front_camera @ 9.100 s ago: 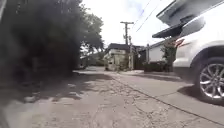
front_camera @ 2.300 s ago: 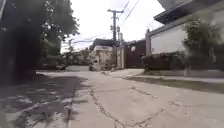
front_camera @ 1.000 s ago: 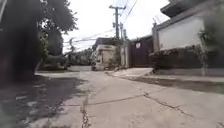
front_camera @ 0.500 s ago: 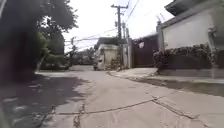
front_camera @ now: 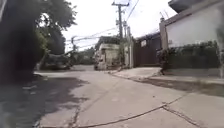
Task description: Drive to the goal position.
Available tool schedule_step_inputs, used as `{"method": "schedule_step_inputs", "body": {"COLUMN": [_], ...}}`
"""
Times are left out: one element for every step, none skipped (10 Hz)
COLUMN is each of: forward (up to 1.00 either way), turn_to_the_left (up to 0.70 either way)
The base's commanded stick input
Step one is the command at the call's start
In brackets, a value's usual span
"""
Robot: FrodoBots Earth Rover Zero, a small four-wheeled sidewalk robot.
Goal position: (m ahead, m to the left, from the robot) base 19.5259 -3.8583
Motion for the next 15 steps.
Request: {"method": "schedule_step_inputs", "body": {"forward": [0.7, 0.7, 0.7, 0.7, 0.7, 0.7, 0.7, 0.7, 0.7, 0.7, 0.7, 0.7, 0.7, 0.7, 0.7], "turn_to_the_left": [0.02, 0.02, 0.02, 0.02, 0.02, 0.02, 0.02, 0.02, 0.02, 0.02, 0.02, 0.02, 0.02, 0.02, 0.02]}}
